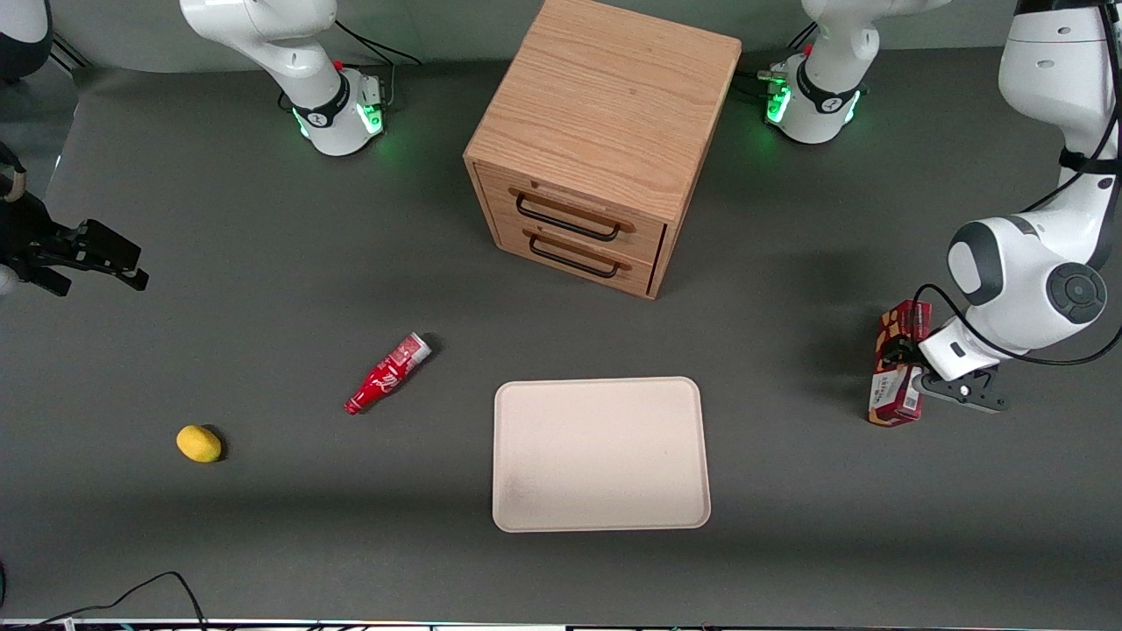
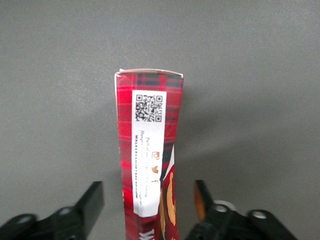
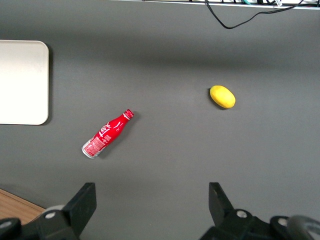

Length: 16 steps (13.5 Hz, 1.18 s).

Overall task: Place red cookie box on tray
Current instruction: 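Close the left gripper on the end of the red cookie box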

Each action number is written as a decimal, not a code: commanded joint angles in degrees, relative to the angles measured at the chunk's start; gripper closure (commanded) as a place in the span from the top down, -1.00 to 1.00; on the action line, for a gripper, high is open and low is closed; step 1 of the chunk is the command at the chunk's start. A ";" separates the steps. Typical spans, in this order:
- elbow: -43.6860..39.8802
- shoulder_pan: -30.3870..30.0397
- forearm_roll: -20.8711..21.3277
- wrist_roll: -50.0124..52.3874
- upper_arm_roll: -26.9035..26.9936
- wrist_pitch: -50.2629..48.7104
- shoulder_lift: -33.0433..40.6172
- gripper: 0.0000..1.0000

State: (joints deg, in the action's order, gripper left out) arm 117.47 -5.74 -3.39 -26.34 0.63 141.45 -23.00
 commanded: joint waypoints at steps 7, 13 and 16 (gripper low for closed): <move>1.35 -0.15 -1.27 -1.61 -0.10 1.46 0.76 -1.00; -0.31 0.29 -1.27 -1.17 -0.10 -1.43 3.48 -1.00; -12.39 0.29 -1.27 0.14 -0.10 -22.01 5.86 -1.00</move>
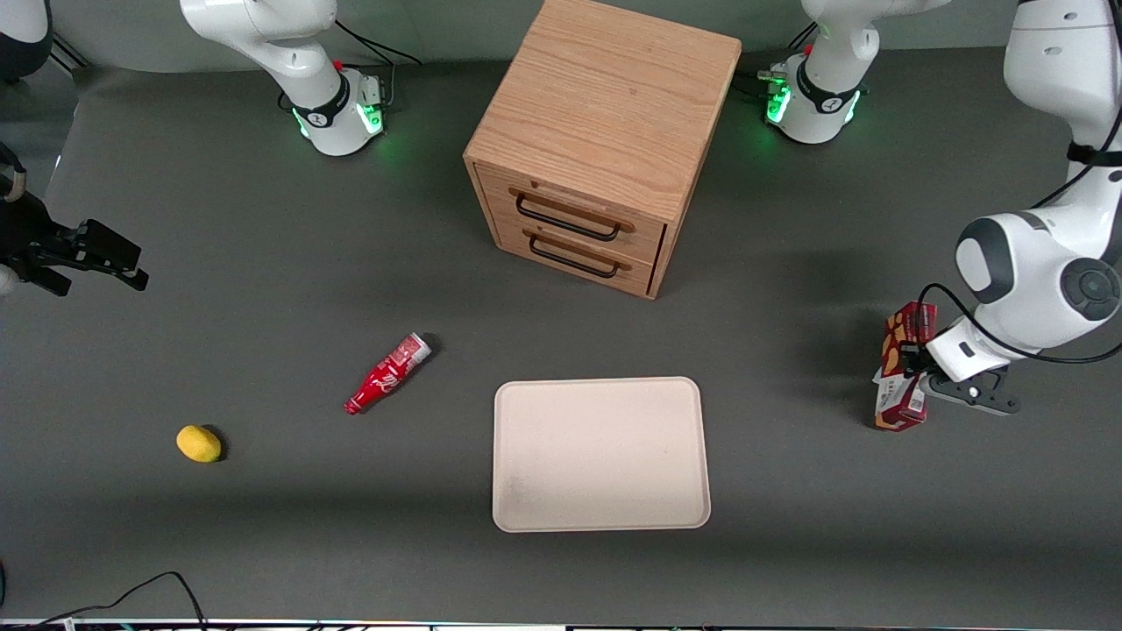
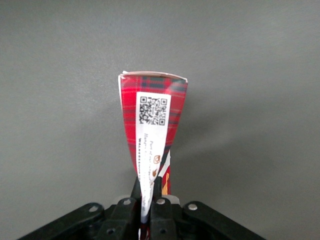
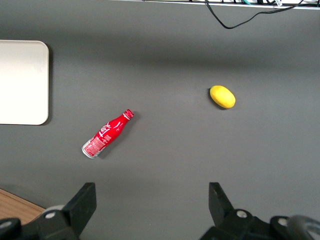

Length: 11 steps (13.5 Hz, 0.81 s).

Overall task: Place red cookie box on tray
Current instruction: 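Lift the box and carry it toward the cream tray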

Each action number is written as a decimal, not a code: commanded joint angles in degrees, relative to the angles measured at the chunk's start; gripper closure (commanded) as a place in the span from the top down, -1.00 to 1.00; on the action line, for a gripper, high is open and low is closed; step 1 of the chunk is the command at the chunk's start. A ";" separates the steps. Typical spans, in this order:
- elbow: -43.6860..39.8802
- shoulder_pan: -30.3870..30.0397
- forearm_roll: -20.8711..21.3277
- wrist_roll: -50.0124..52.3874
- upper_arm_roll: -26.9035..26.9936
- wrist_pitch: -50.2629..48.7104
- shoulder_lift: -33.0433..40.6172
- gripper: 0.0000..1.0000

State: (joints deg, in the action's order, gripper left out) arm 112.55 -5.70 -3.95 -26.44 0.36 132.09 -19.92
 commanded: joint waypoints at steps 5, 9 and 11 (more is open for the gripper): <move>-31.04 2.88 -0.71 9.89 -0.45 -41.53 3.23 -1.00; -38.80 12.26 -0.36 23.93 -0.71 -44.55 1.83 -1.00; -41.43 17.45 -0.53 31.59 -0.80 -43.41 -1.06 -1.00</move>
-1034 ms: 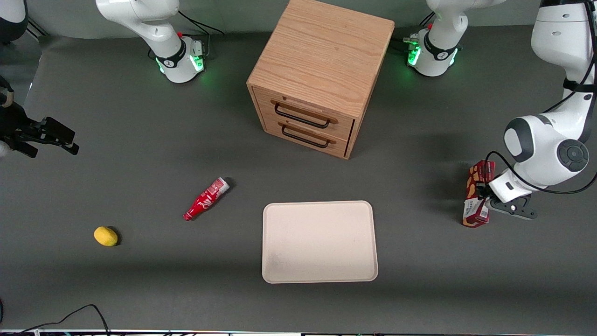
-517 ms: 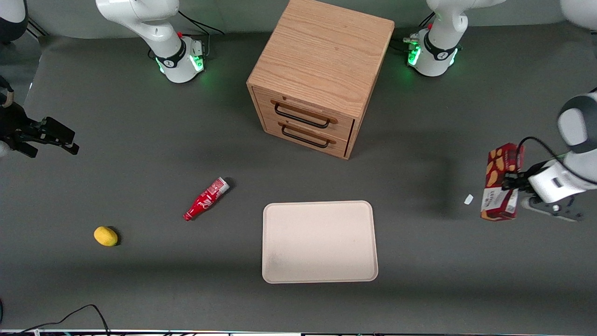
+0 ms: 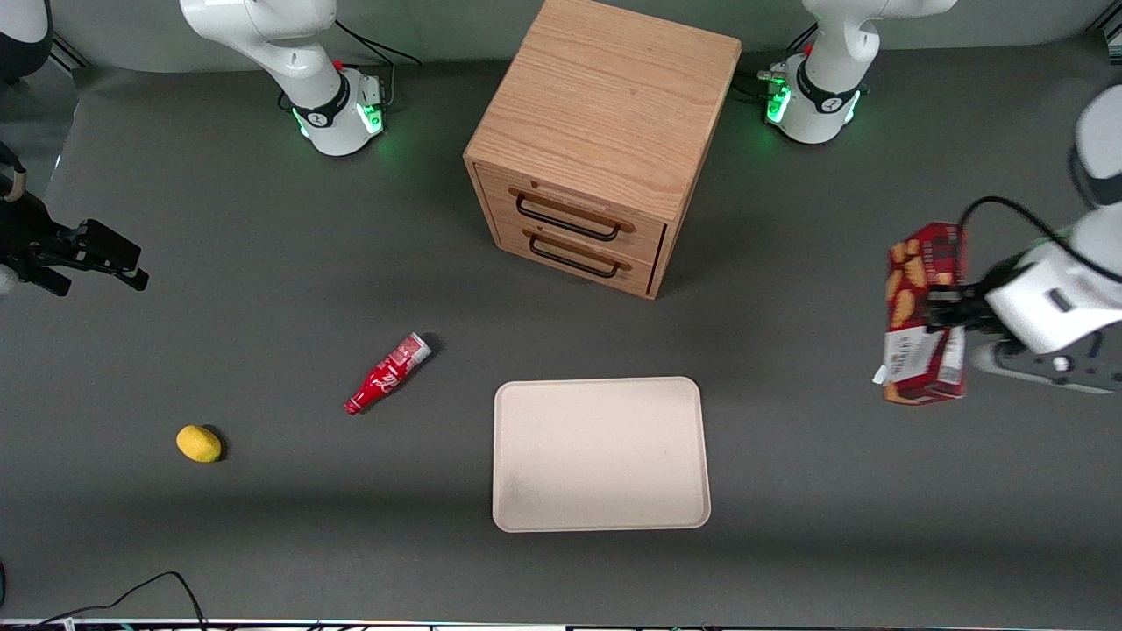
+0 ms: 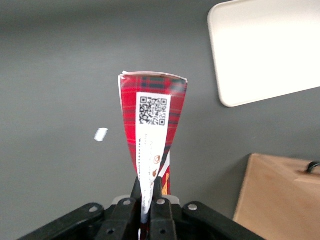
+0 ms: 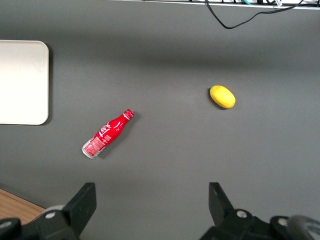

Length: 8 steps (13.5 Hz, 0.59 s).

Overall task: Place red cookie box on tray
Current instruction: 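Lift the box and carry it toward the cream tray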

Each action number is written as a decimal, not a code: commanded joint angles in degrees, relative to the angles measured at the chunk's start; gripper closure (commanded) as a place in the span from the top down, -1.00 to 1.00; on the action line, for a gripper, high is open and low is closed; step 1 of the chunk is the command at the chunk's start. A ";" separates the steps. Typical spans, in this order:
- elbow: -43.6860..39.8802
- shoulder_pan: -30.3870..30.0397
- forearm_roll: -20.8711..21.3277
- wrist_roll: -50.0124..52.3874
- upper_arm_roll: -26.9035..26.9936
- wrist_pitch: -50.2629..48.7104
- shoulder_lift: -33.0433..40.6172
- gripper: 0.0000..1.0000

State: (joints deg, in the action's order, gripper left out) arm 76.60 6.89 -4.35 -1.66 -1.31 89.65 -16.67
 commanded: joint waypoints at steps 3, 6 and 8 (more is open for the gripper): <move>-18.27 12.95 -0.22 20.95 0.87 -0.44 -15.02 -1.00; -23.87 16.14 -0.22 25.39 0.87 9.02 -24.27 -1.00; -23.87 16.14 -0.48 25.48 0.09 15.61 -28.40 -1.00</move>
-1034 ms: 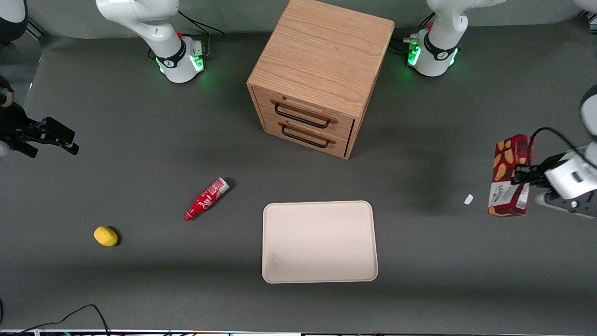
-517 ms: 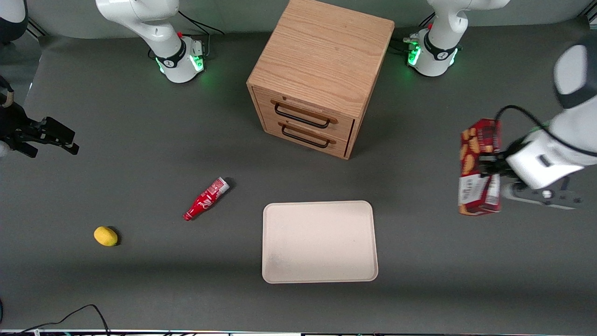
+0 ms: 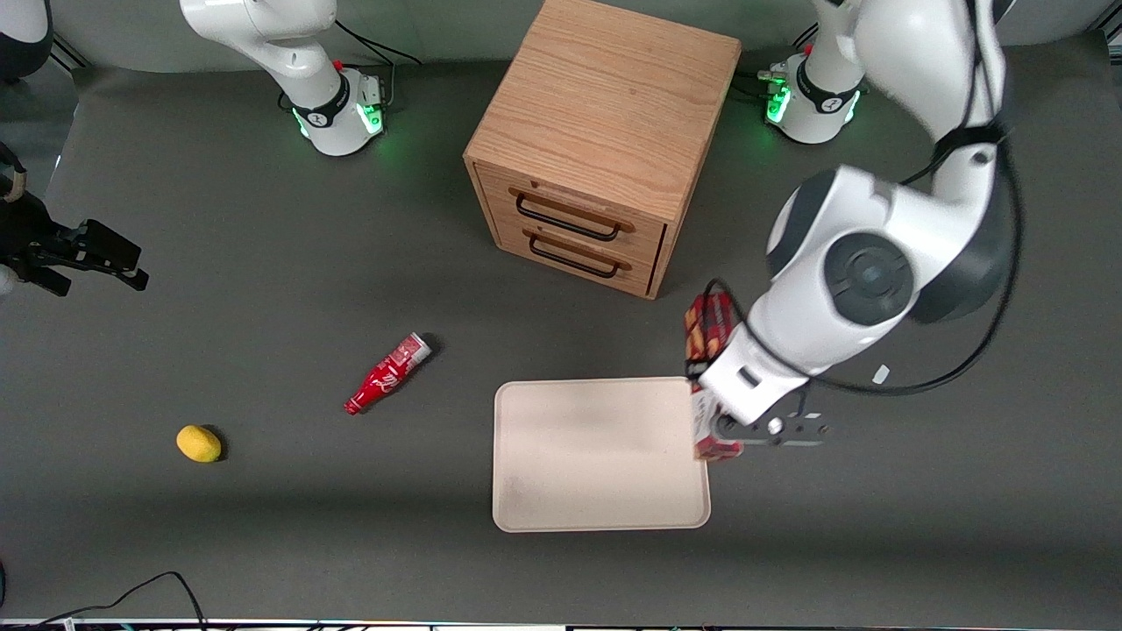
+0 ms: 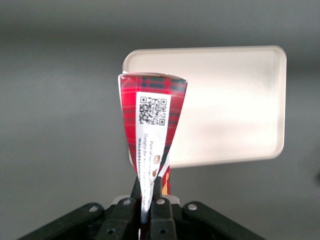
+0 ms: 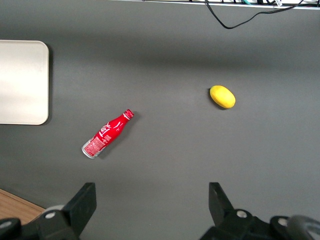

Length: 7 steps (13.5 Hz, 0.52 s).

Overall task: Place red cookie box on tray
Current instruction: 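Lift the box and carry it toward the cream tray, then lower the box onto the tray beside its rim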

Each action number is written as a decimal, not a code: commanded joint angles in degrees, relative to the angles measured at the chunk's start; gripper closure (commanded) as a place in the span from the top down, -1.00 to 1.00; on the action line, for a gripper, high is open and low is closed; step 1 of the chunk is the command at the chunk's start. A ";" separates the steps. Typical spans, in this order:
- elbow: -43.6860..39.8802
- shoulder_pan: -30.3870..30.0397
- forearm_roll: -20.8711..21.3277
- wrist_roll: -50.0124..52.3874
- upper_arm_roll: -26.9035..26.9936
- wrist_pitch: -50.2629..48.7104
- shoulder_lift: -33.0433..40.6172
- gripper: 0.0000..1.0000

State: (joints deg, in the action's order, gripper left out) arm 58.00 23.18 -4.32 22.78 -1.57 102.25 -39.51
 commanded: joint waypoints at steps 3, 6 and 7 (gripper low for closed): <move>-5.18 -0.06 -0.51 1.04 0.34 9.70 -10.31 -1.00; -5.17 -0.15 -0.07 0.25 0.34 12.26 -13.13 -1.00; -5.17 -0.15 0.01 -0.44 0.43 12.97 -14.01 -1.00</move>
State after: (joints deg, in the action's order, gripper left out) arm 55.80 22.85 -4.33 22.74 -1.49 114.87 -51.42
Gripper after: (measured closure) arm 0.921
